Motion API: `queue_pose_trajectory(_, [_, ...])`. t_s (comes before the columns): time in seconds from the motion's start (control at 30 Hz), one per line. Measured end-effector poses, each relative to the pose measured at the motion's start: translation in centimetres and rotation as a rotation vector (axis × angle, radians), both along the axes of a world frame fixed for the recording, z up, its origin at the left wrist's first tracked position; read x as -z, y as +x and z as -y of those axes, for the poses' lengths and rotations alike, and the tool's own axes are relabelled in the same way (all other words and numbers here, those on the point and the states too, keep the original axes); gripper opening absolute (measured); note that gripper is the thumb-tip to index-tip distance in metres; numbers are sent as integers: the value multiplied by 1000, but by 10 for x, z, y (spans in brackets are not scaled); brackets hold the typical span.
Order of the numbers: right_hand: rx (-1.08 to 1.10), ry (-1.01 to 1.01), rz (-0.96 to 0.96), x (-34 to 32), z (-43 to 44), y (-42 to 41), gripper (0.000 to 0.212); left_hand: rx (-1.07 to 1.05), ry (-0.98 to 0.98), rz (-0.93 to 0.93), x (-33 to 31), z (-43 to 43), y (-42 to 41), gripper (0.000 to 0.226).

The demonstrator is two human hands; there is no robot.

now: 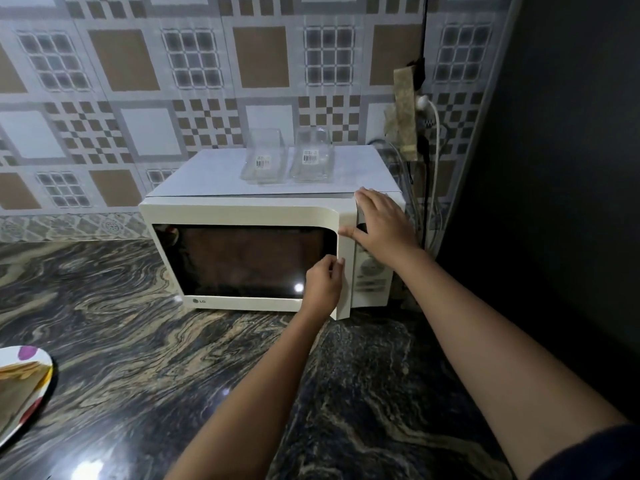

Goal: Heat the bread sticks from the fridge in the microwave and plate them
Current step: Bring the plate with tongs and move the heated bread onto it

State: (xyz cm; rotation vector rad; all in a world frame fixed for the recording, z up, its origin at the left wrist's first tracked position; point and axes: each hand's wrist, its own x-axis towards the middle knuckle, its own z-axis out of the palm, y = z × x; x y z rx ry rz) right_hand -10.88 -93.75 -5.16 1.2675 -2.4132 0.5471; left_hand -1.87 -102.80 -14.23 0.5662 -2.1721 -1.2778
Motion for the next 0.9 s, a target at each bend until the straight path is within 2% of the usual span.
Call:
queue_pose_trajectory(0.3, [19, -182, -44, 11, 10, -14, 67, -18, -130, 12, -1, 2, -16, 27])
queue_pose_trajectory(0.5, [65, -294, -34, 18, 19, -15, 55, -48, -127, 17, -2, 3, -26, 25])
queue_pose_trajectory(0.67, [45, -302, -69, 17, 19, -22, 54, -42, -130, 25, -3, 6, -31, 25])
queue_pose_trajectory(0.9, [136, -163, -64, 34, 21, 0, 64, -32, -182, 83, 1, 2, -25, 21])
